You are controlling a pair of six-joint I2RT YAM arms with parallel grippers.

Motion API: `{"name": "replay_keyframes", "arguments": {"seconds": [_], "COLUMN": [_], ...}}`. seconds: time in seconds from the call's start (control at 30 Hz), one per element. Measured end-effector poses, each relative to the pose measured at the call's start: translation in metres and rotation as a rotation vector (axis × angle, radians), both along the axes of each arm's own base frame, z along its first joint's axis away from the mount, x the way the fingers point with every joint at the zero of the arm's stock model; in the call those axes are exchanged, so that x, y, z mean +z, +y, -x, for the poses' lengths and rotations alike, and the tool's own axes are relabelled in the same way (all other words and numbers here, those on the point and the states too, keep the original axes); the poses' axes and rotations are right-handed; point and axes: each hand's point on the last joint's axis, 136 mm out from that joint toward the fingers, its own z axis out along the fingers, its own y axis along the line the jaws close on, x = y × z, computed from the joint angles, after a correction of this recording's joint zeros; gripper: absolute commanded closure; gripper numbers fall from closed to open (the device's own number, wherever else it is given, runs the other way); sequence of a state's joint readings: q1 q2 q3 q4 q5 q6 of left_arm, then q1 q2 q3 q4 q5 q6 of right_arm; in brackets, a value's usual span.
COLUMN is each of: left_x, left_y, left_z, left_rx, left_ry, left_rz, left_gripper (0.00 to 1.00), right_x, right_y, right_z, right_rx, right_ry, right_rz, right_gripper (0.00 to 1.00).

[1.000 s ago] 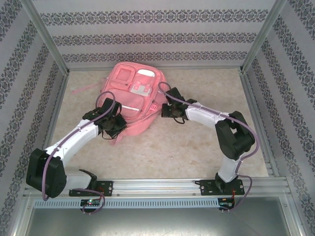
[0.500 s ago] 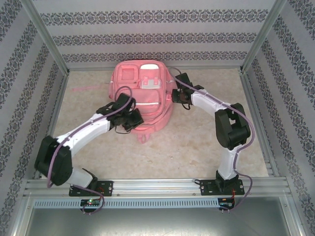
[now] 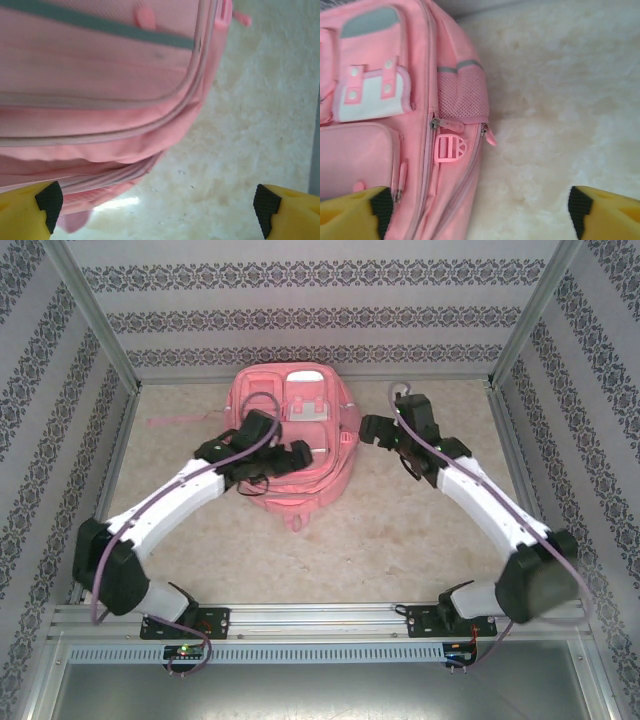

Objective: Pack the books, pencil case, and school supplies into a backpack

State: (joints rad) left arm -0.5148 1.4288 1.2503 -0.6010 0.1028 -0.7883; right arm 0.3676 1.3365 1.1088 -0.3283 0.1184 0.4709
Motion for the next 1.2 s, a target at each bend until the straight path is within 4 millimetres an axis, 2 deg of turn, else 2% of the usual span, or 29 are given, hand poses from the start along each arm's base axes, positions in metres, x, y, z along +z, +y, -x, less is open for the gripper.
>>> {"name": "replay_keyframes", "arguments": {"seconds": [0.07, 0.1, 0.2, 0.3, 0.53, 0.67, 0.8, 0.9, 1.0, 1.2], "left_x": [0.021, 0.030, 0.032, 0.009, -0.076, -0.105, -0.129, -0.144, -0.148, -0.151], "left_y": [0.041, 0.068, 0.138, 0.185, 0.245, 0.264, 0.264, 0.258, 0.249, 0.224], "left_z": [-0.010, -0.014, -0.012, -0.009, -0.014, -0.028, -0.044, -0.050, -0.049, -0.044], "left_rx": [0.089, 0.154, 0.315, 0.398, 0.401, 0.394, 0.356, 0.312, 0.266, 0.141], "left_ry": [-0.086, -0.132, -0.206, -0.212, -0.108, -0.087, -0.133, -0.167, -0.233, -0.359], "left_rz": [-0.046, -0.077, -0.201, -0.360, -0.626, -0.685, -0.710, -0.693, -0.662, -0.591], "left_gripper": [0.00, 0.00, 0.00, 0.01, 0.01, 0.00, 0.01, 0.00, 0.00, 0.01], "right_x": [0.001, -0.002, -0.019, -0.040, -0.102, -0.113, -0.132, -0.138, -0.134, -0.143], "right_y": [-0.014, -0.021, -0.037, -0.052, -0.104, -0.119, -0.125, -0.131, -0.140, -0.147], "right_z": [0.009, 0.013, 0.022, 0.026, 0.026, 0.010, -0.009, -0.015, -0.017, 0.000], "right_rx": [-0.019, -0.028, -0.036, -0.047, -0.138, -0.164, -0.162, -0.168, -0.188, -0.171], "right_ry": [-0.026, -0.036, -0.034, -0.042, -0.001, -0.027, -0.043, -0.062, -0.110, -0.190], "right_rz": [-0.005, 0.000, 0.045, 0.086, 0.279, 0.403, 0.489, 0.493, 0.466, 0.395], "right_gripper": [0.02, 0.02, 0.02, 0.02, 0.02, 0.02, 0.02, 0.02, 0.02, 0.02]}}
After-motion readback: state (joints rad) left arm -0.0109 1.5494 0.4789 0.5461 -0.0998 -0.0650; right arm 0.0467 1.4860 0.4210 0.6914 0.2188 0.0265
